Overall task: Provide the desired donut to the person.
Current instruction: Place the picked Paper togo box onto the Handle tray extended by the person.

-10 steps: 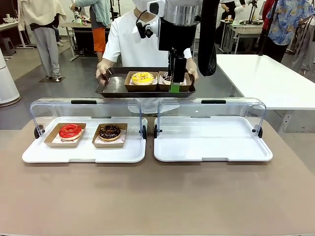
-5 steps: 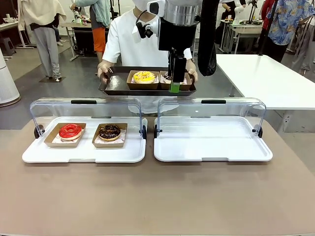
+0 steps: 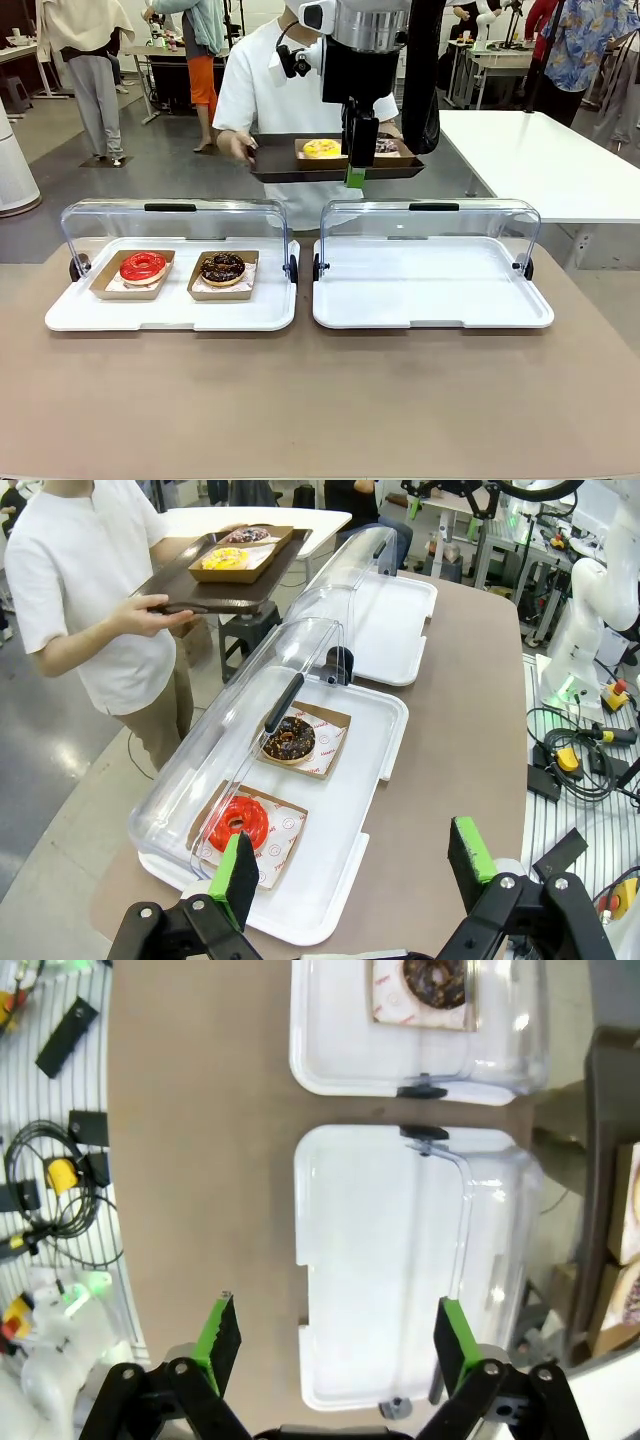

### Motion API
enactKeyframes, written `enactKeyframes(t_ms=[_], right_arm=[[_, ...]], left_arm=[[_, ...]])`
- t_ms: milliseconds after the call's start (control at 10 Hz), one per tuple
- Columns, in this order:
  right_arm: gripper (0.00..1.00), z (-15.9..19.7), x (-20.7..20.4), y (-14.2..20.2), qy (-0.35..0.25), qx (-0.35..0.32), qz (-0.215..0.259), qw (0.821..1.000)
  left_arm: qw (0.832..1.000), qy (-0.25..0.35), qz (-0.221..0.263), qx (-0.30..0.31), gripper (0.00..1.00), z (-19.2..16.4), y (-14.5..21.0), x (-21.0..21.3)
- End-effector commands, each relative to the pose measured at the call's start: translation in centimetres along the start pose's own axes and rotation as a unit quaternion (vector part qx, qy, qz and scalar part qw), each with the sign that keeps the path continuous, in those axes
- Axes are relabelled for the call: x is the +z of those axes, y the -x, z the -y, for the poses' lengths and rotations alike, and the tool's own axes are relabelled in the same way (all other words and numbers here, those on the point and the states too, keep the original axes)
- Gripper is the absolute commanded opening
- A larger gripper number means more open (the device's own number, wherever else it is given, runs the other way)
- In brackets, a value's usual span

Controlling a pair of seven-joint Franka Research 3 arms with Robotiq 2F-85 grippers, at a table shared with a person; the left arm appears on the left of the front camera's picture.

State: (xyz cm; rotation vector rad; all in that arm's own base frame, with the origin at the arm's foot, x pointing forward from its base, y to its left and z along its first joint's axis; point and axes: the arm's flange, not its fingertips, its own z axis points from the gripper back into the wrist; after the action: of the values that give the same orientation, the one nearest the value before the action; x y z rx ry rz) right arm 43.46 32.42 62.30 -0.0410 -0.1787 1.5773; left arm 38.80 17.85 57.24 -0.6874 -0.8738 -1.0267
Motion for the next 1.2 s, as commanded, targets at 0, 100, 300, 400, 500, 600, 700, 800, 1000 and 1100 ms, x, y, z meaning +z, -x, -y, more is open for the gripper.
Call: enactKeyframes(t_ms=[0,100,300,400,500,600,700,800,1000,1100], right_arm=[[1.0,2.1,0.8,7.4,-0.016,-0.05,0.079,0.996],[1.0,2.4,1.0,12.1,-0.014,-0.067,0.117,0.991],[1.0,2.7,0.5,20.5,-0.011,-0.086,0.167,0.982],[1.0,3.0,0.2,24.5,-0.013,-0.084,0.213,0.973],[1.0,3.0,-0.4,28.8,-0.009,-0.078,0.251,0.965],[1.0,3.0,-1.1,32.3,-0.002,-0.08,0.29,0.954],[1.0,3.0,-1.8,35.3,0.001,-0.086,0.339,0.937],[1.0,2.7,-2.2,37.9,-0.001,-0.082,0.397,0.914],[1.0,2.0,-3.0,42.5,0.028,-0.135,0.474,0.87],[1.0,1.3,-3.4,44.3,0.026,-0.144,0.494,0.857]], left_arm=[[1.0,0.002,0.001,-0.002,1.0,0.1,-0.1,0.1],[1.0,0.002,0.001,-0.002,1.0,0.1,-0.1,0.1],[1.0,0.002,0.001,-0.002,1.0,0.1,-0.1,0.1],[1.0,0.002,0.001,-0.002,1.0,0.1,-0.1,0.1],[1.0,0.002,0.001,-0.002,1.0,0.1,-0.1,0.1],[1.0,0.002,0.001,-0.002,1.0,0.1,-0.1,0.1],[1.0,0.002,0.001,-0.002,1.0,0.1,-0.1,0.1],[1.0,0.002,0.001,-0.002,1.0,0.1,-0.1,0.1],[1.0,0.002,0.001,-0.002,1.0,0.1,-0.1,0.1],[1.0,0.002,0.001,-0.002,1.0,0.1,-0.1,0.1]])
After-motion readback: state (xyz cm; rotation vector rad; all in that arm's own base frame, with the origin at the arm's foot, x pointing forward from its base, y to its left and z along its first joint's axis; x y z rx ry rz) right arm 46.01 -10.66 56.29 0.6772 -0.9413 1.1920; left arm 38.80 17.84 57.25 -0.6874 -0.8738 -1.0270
